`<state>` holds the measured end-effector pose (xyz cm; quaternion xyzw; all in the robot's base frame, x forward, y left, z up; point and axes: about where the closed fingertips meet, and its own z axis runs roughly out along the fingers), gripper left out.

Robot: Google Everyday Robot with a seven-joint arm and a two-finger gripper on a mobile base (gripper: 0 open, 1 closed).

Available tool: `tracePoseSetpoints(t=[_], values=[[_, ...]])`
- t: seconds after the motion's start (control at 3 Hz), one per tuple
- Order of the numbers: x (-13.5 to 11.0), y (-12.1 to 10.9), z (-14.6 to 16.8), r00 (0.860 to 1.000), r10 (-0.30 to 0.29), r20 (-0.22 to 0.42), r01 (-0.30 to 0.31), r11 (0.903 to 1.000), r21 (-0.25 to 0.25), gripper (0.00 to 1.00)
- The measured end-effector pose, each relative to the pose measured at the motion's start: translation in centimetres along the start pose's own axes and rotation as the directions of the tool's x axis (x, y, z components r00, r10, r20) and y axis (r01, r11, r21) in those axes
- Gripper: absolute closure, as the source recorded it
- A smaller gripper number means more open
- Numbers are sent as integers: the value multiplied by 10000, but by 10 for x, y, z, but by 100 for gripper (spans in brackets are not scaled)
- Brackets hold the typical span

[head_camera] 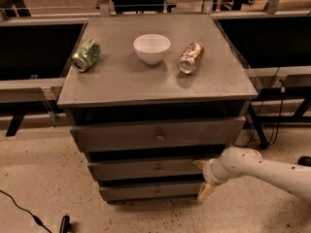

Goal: Close middle drawer

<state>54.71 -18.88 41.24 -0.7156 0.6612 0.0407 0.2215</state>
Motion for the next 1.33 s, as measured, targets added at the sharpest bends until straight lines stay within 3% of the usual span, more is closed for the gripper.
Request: tracePoseSetpoints(t=[0.33,0.67,1.33], values=[[1,-21,-10,9999,-153,20,152,9992,365,15],[-4,-18,-17,9997,-226,108,221,9988,448,0],[-7,-10,-18,9997,-226,108,221,9988,448,0]])
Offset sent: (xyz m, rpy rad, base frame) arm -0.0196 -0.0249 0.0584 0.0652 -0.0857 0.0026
